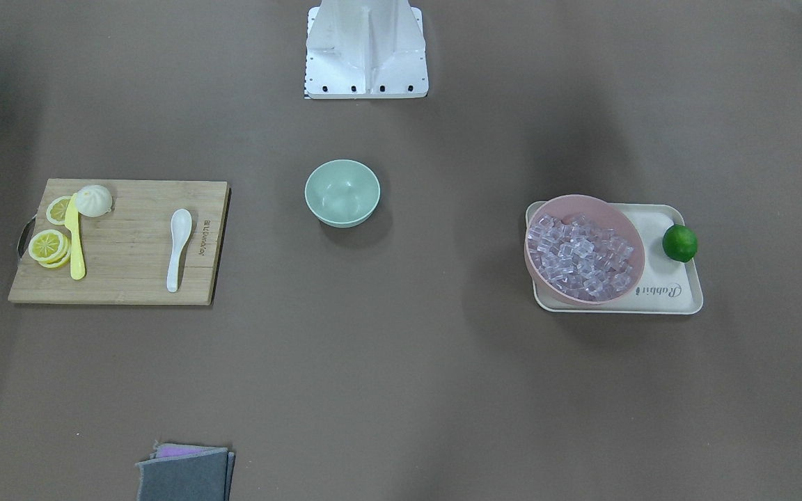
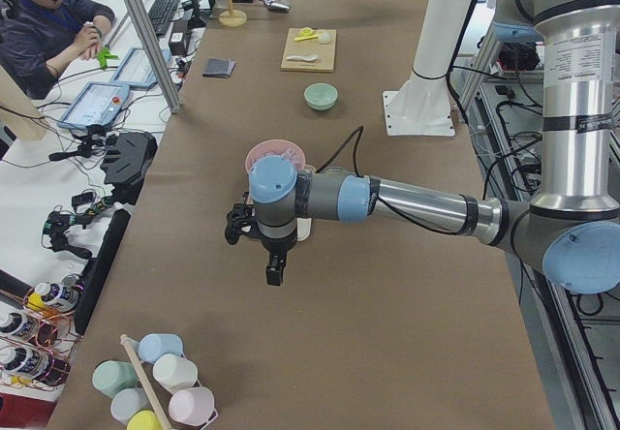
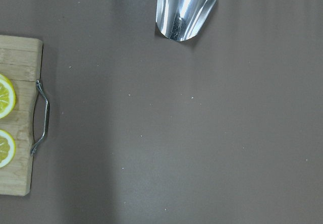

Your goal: Put spoon and ice into bowl

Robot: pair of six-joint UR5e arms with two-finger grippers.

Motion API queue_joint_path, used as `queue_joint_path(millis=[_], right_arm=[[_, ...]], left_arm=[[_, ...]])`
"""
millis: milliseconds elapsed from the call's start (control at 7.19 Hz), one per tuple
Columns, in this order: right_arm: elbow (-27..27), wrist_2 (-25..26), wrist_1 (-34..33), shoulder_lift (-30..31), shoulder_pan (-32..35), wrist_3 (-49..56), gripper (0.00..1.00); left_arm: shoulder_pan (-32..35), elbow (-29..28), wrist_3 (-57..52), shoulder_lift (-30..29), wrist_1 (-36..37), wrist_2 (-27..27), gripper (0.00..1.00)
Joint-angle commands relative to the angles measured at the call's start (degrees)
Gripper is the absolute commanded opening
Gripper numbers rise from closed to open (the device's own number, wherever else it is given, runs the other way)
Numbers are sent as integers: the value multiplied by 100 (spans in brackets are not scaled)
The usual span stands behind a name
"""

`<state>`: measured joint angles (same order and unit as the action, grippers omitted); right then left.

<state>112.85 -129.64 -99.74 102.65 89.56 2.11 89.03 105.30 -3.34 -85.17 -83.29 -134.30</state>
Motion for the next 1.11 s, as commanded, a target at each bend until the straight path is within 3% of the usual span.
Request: queue_joint_path(millis=[0, 417, 973], right_arm=[[0, 0, 8, 0, 0, 0, 100], [35, -158, 8, 0, -9, 9, 100], [736, -211, 25, -70, -18, -9, 100]], left_arm=[[0, -1, -26, 0, -3, 17, 99], [0, 112, -53, 0, -12, 44, 99], [9, 271, -9, -70, -203, 27, 99]])
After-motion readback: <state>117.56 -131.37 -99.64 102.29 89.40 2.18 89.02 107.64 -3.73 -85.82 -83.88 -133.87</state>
